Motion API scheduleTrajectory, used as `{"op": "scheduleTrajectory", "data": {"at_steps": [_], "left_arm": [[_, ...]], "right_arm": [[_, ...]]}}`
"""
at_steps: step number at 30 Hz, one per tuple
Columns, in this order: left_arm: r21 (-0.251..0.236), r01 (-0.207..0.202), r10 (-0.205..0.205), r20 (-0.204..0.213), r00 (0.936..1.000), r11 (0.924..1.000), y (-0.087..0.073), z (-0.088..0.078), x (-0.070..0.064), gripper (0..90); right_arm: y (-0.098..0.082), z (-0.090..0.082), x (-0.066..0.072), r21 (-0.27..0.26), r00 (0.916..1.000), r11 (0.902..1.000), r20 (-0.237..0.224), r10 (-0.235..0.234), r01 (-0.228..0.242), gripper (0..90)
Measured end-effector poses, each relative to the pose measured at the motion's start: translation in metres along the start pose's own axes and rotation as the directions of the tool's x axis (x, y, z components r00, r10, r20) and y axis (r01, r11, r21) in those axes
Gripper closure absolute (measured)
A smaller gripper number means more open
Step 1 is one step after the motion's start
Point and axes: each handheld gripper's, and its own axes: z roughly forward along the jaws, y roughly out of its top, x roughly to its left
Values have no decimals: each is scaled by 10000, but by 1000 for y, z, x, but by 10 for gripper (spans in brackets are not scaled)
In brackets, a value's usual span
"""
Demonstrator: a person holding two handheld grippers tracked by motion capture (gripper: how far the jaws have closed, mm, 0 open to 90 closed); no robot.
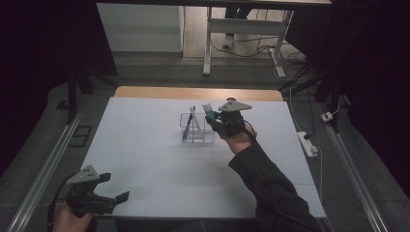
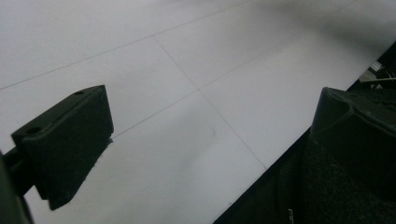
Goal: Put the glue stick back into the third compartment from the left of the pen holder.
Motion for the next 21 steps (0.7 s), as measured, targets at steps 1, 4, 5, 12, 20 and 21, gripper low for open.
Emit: {"op": "scheduleTrajectory", "data": {"at_steps": [1, 4, 5, 12, 20, 21], "left_arm": [[-26, 38, -38, 2, 10000, 10000, 0, -1, 0, 0], [-26, 65, -65, -29, 10000, 10000, -1, -1, 1, 0], [-10, 60, -60, -28, 10000, 10000, -1, -1, 1, 0], [109, -38, 38, -55, 10000, 9999, 0, 0, 0, 0], [215, -181, 183, -92, 9998, 9996, 0, 1, -2, 0], [224, -181, 183, -104, 9998, 9996, 0, 1, -2, 0]], "right_arm": [[-1, 4, -2, 3, 9999, 9999, 26, 111, -111, 663], [-3, 15, -8, -56, 9990, 9990, 75, 441, -441, 662], [-5, 18, -9, -30, 9985, 9985, 67, 539, -539, 662], [-13, 37, -13, -13, 9964, 9968, 275, 801, -800, 662], [-22, 48, -10, 405, 9976, 9976, 424, 539, -556, 661], [-24, 49, -10, 478, 9976, 9976, 497, 480, -504, 659]]}}
